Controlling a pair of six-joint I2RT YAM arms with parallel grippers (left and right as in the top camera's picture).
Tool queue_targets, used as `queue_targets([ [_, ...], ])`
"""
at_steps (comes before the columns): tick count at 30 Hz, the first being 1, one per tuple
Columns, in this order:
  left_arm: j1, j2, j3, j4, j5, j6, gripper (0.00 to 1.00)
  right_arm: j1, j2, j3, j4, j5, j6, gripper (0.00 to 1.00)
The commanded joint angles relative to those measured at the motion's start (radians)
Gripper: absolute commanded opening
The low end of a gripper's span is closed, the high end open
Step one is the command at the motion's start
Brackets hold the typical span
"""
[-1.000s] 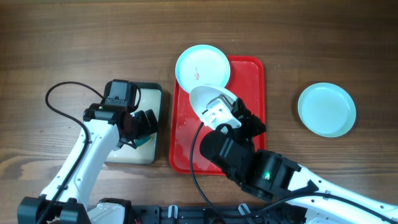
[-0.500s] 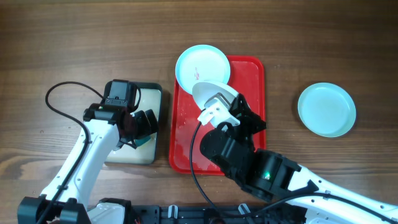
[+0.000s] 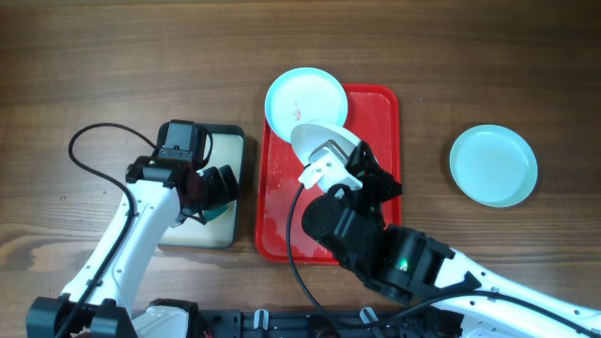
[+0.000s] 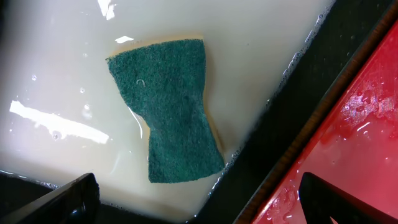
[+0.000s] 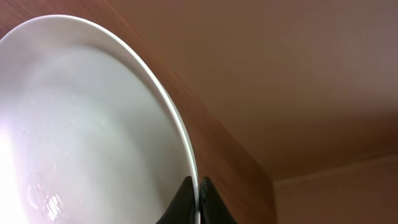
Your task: Clean dirty plates on tray and stack at the side
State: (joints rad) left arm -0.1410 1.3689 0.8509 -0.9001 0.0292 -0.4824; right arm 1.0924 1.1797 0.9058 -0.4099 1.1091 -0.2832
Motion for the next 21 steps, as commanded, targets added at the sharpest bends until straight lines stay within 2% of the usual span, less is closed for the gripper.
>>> queue_targets([
  [1,0.006,-0.013,0.0,0.002,0.015,0.007,1.0,0.004,0.003,0.022,0.006,0.04,-0.001,0.04],
  [4,0.006,-0.013,0.0,0.002,0.015,0.007,1.0,0.004,0.003,0.022,0.006,0.051,0.005,0.04],
  [7,0.006,-0.013,0.0,0.002,0.015,0.007,1.0,-0.001,0.003,0.021,-0.002,0.08,0.118,0.04],
  [9,0.006,-0.013,0.0,0.002,0.015,0.007,1.0,-0.028,0.003,0.021,-0.04,0.04,0.266,0.04],
  [11,0.006,-0.013,0.0,0.002,0.015,0.007,1.0,-0.113,0.003,0.021,-0.158,-0.191,0.523,0.04],
  [12,0.006,-0.013,0.0,0.002,0.015,0.007,1.0,-0.199,0.003,0.021,-0.209,-0.388,0.625,0.04],
  [14,0.006,-0.013,0.0,0.002,0.015,0.007,1.0,-0.343,0.002,0.023,-0.239,-0.689,0.638,0.04],
  [17,0.006,-0.013,0.0,0.002,0.015,0.007,1.0,-0.64,-0.02,0.031,-0.31,-1.092,0.647,0.04],
  [21,0.006,-0.013,0.0,0.002,0.015,0.007,1.0,-1.072,-0.008,0.031,-0.401,-1.313,0.676,0.04],
])
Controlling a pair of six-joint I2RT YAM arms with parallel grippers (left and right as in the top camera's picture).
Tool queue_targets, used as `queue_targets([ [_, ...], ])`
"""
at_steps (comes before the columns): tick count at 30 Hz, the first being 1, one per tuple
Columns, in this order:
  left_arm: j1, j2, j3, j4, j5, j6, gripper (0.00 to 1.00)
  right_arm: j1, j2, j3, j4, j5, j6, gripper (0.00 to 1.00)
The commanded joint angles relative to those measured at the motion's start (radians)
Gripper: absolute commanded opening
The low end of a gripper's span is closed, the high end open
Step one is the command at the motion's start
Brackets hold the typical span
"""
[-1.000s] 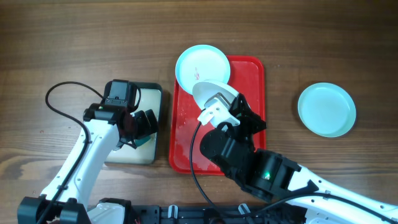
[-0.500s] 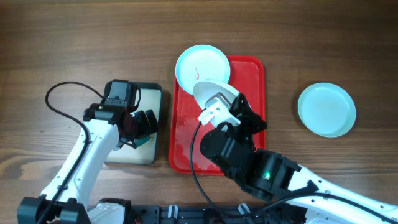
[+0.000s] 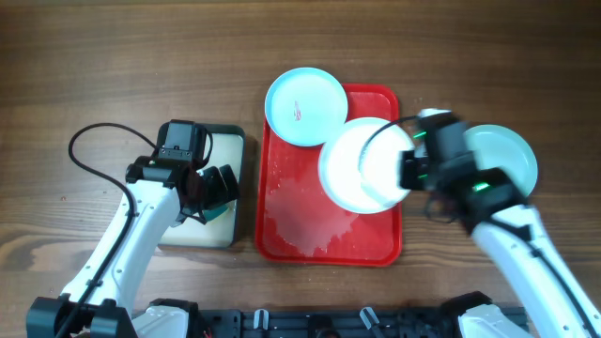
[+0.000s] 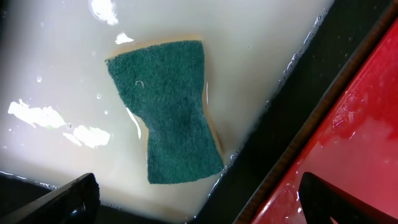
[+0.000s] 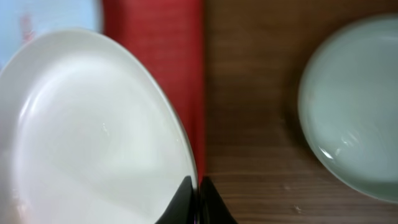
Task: Clean dirty plates on tray and stack at the side
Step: 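Carry the white plate right and stack it on the pale-blue plate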
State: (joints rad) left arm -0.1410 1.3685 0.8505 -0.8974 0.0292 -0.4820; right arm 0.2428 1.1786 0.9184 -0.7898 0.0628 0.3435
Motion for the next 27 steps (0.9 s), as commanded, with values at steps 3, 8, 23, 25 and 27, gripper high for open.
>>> queue_targets([
  [3,0.006,-0.013,0.0,-0.001,0.015,0.007,1.0,-0.529,0.021,0.018,-0.003,-0.289,0.053,0.04],
  [8,0.006,-0.013,0.0,-0.001,0.015,0.007,1.0,-0.814,0.122,0.018,0.048,-0.183,0.142,0.04],
  [23,0.006,-0.013,0.0,-0.001,0.015,0.007,1.0,-0.813,0.219,0.089,-0.007,-0.518,-0.04,0.45],
  [25,0.006,-0.013,0.0,-0.001,0.015,0.007,1.0,-0.705,0.095,0.099,0.005,-0.608,-0.08,0.45],
  [27,0.006,-0.013,0.0,-0.001,0.015,0.007,1.0,-0.565,0.018,0.099,0.024,-0.587,-0.112,0.45],
])
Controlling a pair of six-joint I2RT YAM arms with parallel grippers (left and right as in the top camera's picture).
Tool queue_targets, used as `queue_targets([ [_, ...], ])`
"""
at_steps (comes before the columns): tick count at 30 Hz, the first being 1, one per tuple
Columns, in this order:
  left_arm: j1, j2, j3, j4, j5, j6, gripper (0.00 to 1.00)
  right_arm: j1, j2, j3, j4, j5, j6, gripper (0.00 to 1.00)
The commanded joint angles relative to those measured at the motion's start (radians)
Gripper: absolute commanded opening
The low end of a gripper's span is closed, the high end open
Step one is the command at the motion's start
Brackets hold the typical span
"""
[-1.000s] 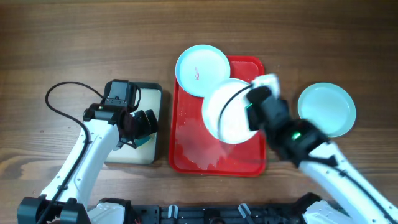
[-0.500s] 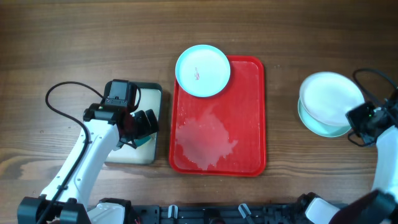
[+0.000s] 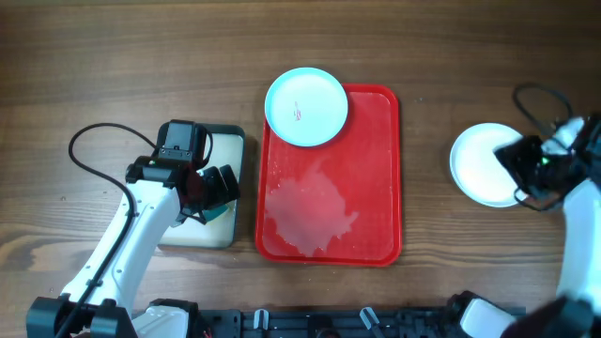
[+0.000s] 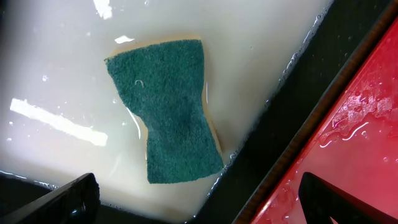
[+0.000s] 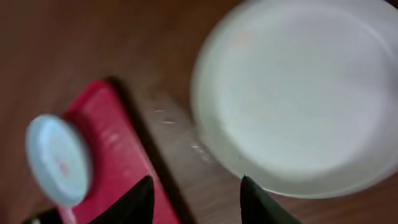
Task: Clean dirty plates on tray and stack at the side
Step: 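Carry the white plate right and stack it on the pale-blue plate, then drag the remaining pale-blue plate to the tray center with the right gripper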
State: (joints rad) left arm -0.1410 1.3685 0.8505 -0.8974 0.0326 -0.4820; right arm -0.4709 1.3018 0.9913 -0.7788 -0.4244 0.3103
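Observation:
A red tray (image 3: 376, 188) lies wet in the middle of the table. A light blue plate (image 3: 306, 106) with a red smear rests on its far left corner, also in the right wrist view as the blue plate (image 5: 59, 158). A white plate (image 3: 481, 164) lies on the table right of the tray, large in the right wrist view as the white plate (image 5: 305, 93). My right gripper (image 3: 518, 165) is open at its right edge, nothing between its fingertips (image 5: 258, 199). My left gripper (image 4: 199, 199) hangs open above a green sponge (image 4: 171, 109).
The sponge floats in milky water in a dark-rimmed basin (image 3: 235, 136) just left of the tray, its dark wall (image 4: 292, 124) next to the tray's edge (image 4: 367, 143). A black cable (image 3: 94, 141) loops left of the basin. Wooden tabletop lies all around.
My right gripper was shut on the white plate's rim over the tray's right side. Now the plate lies on the pale plate at the right and the gripper is open. The left arm has not moved.
First my right gripper held the white plate tilted over the tray, by the blue plate. Then it held it level over the tray's right edge, near the pale plate. Now it rests there, released. My left gripper stayed open above the sponge throughout.

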Motion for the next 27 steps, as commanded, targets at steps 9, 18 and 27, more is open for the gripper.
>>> queue_targets([
  [9,0.006,-0.013,0.0,-0.001,0.012,0.007,1.0,0.692,0.271,0.132,0.245,0.11,-0.105,0.45],
  [18,0.006,-0.013,0.0,-0.001,0.012,0.007,1.0,0.712,0.765,0.411,0.409,0.117,-0.199,0.41],
  [27,0.006,-0.013,0.0,-0.001,0.012,0.007,1.0,0.797,0.817,0.407,0.43,0.123,-0.098,0.15],
])
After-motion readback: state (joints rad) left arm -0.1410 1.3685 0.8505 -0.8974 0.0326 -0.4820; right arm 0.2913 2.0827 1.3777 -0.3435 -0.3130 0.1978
